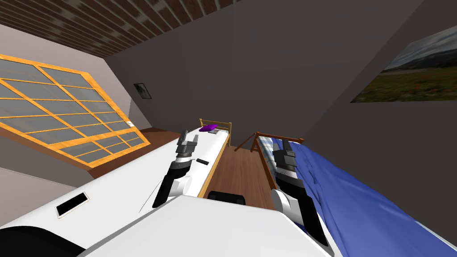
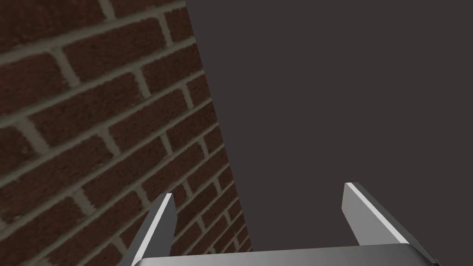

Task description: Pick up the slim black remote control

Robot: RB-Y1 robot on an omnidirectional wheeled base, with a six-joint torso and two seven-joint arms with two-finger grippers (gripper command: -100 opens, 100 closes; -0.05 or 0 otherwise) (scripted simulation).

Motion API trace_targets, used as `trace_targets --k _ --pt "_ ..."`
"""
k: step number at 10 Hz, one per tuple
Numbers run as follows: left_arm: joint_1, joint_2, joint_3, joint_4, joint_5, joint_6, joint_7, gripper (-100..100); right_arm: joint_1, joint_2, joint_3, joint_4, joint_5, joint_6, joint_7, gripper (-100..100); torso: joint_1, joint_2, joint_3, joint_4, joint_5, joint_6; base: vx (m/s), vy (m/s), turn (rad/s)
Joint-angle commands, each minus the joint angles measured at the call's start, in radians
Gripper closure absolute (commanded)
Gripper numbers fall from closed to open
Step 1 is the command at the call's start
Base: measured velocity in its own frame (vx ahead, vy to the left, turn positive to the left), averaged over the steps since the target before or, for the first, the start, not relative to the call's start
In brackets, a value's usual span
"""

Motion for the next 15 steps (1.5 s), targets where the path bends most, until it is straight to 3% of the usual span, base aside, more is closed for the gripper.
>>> trace_targets --k 1,5,13,15 --pt "-0.010 0.038 0.002 0.015 0.009 0.037 0.001 -100 0.000 0.000 0.000 0.000 0.000 0.000 0.000 0 0.000 0.000 0.000 0.000 0.000 0.000 -0.002 0.013 -0.023" --pt "-0.042 0.096 0.010 0.065 0.042 0.148 0.006 -100 0.000 0.000 0.000 0.000 0.000 0.000 0.000 0 0.003 0.000 0.000 0.000 0.001 0.000 -0.004 0.034 -0.018" --pt "-0.088 0.135 0.026 0.136 0.096 0.329 0.017 -100 0.000 0.000 0.000 0.000 0.000 0.000 0.000 0 0.002 0.000 0.000 0.000 0.001 0.000 -0.005 0.029 -0.009" --pt "-0.088 0.135 0.026 0.136 0.096 0.347 0.017 -100 0.000 0.000 0.000 0.000 0.000 0.000 0.000 0 0.002 0.000 0.000 0.000 0.001 0.000 -0.007 0.018 -0.005"
